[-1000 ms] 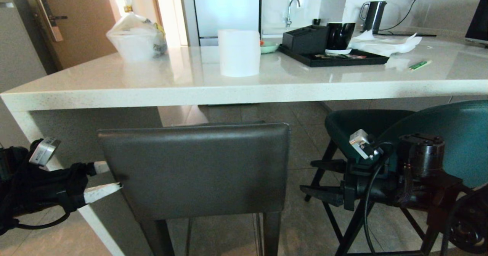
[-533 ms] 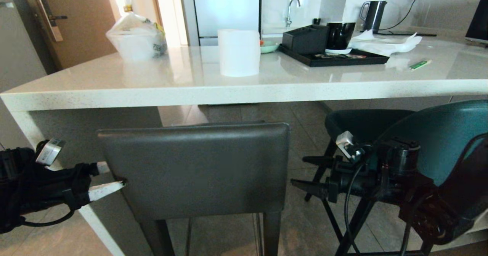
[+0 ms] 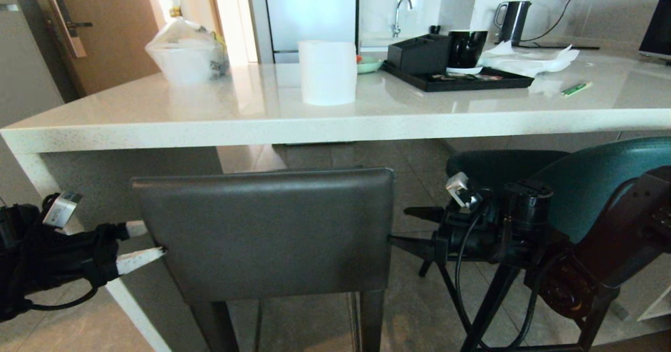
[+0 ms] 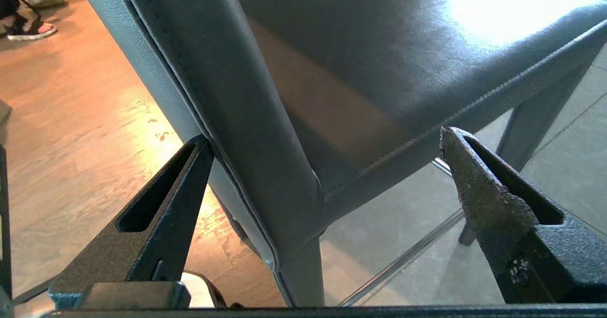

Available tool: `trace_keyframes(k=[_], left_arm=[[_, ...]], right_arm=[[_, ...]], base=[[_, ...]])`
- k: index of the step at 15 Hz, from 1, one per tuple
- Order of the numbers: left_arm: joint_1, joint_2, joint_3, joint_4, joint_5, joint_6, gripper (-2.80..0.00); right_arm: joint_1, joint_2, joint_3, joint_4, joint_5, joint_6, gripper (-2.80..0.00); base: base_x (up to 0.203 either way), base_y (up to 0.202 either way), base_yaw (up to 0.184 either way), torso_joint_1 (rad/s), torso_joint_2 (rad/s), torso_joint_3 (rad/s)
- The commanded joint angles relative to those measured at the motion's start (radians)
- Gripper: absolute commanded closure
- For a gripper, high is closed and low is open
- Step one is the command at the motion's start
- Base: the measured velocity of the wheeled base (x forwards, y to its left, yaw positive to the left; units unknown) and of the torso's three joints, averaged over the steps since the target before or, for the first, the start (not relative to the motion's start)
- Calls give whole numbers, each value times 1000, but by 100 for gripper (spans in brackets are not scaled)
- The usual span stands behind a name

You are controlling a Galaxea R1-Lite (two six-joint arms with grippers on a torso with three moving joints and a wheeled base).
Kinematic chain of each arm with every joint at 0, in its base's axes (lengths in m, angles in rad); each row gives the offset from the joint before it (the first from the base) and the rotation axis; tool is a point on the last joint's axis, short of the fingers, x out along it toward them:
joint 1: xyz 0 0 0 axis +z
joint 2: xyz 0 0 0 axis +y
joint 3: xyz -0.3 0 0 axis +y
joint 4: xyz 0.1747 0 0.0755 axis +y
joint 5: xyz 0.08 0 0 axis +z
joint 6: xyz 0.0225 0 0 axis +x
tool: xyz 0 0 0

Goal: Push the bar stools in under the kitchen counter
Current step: Pull the gray chair out from under the dining table

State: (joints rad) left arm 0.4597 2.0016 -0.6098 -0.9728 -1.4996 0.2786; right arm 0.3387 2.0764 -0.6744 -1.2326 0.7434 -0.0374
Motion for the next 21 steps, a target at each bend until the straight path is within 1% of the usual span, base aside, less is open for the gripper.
trace_keyframes(k=[1,3,5,6,7,8,10,12,15,17,21], left_arm=[[7,5,-2,-6,-8,-1,-280],[7,4,1,-6,-11,-1,-280],[11,7,1,-6,-11,-1,-280],[8,9,1,-4,-11,-1,-280],[5,16,1,-5,-11,-1,-280],[2,19,-6,-4,-11,-3,-280],[3,22,-24,-4,-13,-22,-280],[5,28,-47,-5,-11,-30,-280],[26,22,-50,-6,-30,-30,-280],[39,19,-50,-4,-30,-32,-280],[39,9,-38,-4,-30,-32,-280]], right_arm=[[30,12,-13,-7,-19,-1,-280],[58,23,-48,-6,-67,-4,-280],[57,18,-8,-10,-65,-12,-280],[44,14,18,-22,-63,-29,-280],[27,-2,49,-31,-56,-34,-280],[16,-28,77,-35,-30,-36,-280],[26,-70,95,-37,31,-35,-280],[49,-56,29,-7,32,-33,-280],[96,-49,-89,140,41,-36,-280],[129,-46,-92,153,46,-36,-280],[152,8,-110,145,44,-36,-280]], base=[[0,0,0,0,0,0],[0,0,0,0,0,0],[0,0,0,0,0,0],[0,0,0,0,0,0],[0,0,0,0,0,0],[0,0,0,0,0,0],[0,0,0,0,0,0],[0,0,0,0,0,0],[0,0,0,0,0,0],[0,0,0,0,0,0],[0,0,0,0,0,0]])
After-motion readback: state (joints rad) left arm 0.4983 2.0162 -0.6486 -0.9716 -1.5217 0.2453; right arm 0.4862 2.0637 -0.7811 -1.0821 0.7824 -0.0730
